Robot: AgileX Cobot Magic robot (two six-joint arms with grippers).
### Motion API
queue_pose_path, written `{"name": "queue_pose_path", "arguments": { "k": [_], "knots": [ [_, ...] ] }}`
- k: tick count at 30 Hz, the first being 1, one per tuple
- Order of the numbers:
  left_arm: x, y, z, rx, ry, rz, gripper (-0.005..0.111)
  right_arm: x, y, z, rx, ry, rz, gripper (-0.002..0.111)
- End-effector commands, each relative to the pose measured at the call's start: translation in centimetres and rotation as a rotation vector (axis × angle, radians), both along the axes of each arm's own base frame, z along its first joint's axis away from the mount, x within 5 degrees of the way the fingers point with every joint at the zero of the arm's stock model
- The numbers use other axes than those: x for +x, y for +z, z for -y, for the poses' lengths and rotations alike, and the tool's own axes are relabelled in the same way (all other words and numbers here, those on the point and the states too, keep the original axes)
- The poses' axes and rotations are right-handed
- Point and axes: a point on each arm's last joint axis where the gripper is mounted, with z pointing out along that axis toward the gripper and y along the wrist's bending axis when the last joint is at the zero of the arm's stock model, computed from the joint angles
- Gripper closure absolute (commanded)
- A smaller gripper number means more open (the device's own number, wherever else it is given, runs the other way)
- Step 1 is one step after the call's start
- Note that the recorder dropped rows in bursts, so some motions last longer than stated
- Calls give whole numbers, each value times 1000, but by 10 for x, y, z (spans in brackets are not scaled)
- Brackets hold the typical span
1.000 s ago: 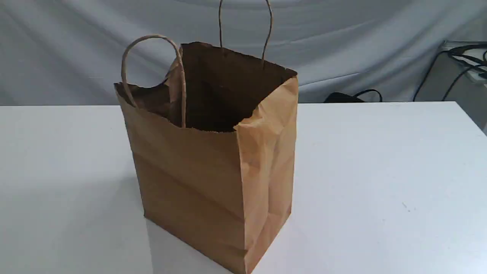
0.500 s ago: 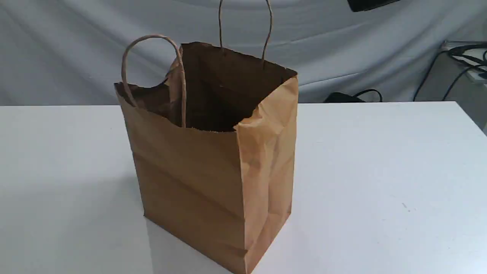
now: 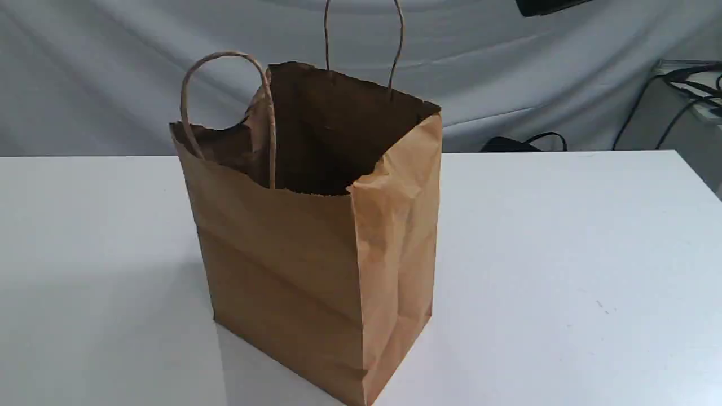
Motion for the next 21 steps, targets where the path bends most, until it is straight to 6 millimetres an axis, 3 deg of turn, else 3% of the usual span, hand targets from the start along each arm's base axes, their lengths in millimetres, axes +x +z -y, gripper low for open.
{"name": "queue_pose_path", "arguments": {
  "k": [1,7,13,17,21],
  "knots": [
    [-1,-1,0,-17,-1,-9,107,-3,2,0,10,-1,7,108],
    [-1,-1,0,-17,-1,-9,107,-2,4,1,32,-32,3,108],
    [-1,-1,0,-17,-1,-9,107,-11,19,3,249,-109,326,108],
    [-1,-1,0,-17,-1,-9,107,-38,3,6,261,-36,537,108],
    [-1,-1,0,-17,-1,-9,107,-65,-25,17,249,-89,614,108]
  ]
}}
